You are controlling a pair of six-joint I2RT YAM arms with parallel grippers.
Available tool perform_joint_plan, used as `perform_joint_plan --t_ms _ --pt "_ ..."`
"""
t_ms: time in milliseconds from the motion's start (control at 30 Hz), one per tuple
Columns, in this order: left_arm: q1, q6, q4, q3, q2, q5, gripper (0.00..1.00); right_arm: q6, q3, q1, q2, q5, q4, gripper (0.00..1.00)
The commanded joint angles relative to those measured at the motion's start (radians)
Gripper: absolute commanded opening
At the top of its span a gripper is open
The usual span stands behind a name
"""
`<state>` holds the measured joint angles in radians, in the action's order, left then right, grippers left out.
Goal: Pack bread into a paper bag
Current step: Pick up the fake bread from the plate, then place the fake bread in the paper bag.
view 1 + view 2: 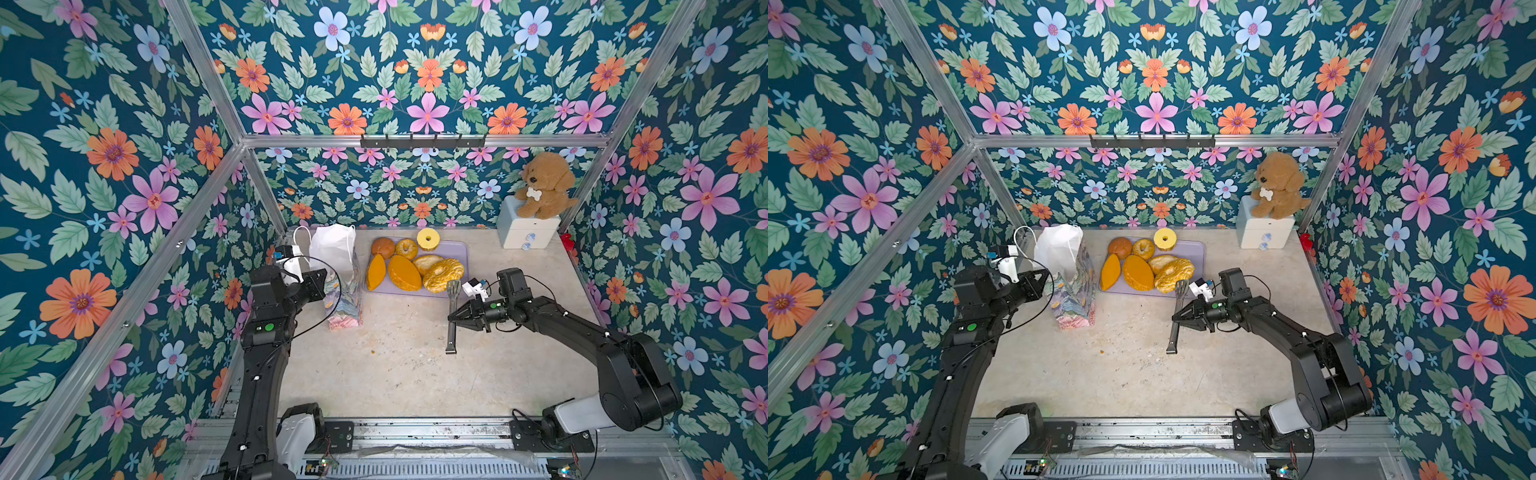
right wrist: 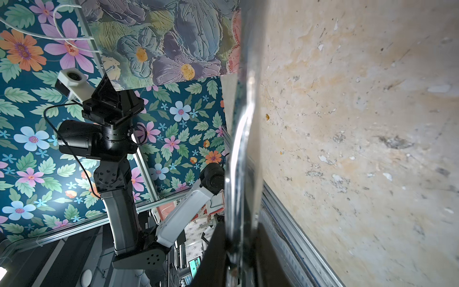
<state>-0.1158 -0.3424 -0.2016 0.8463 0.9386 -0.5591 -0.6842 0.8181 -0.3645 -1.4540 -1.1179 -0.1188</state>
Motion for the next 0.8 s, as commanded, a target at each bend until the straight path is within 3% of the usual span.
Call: perform_joint_plan --t_ms 0,333,767 --pt "0.001 0.001 0.011 -0.001 -0.001 -0.015 0.11 0.038 0.034 -0.002 0.029 0.005 -0.065 0.05" --pt "0.002 -0.034 0.057 -0.010 0.003 -0.042 0.11 0.059 0.308 -0.047 0.073 0.064 -0.311 0.05" --pt "0.037 -0.090 0.105 -0.033 0.006 -0.074 0.05 0.076 0.813 -0.200 -0.118 0.192 -0.501 0.05"
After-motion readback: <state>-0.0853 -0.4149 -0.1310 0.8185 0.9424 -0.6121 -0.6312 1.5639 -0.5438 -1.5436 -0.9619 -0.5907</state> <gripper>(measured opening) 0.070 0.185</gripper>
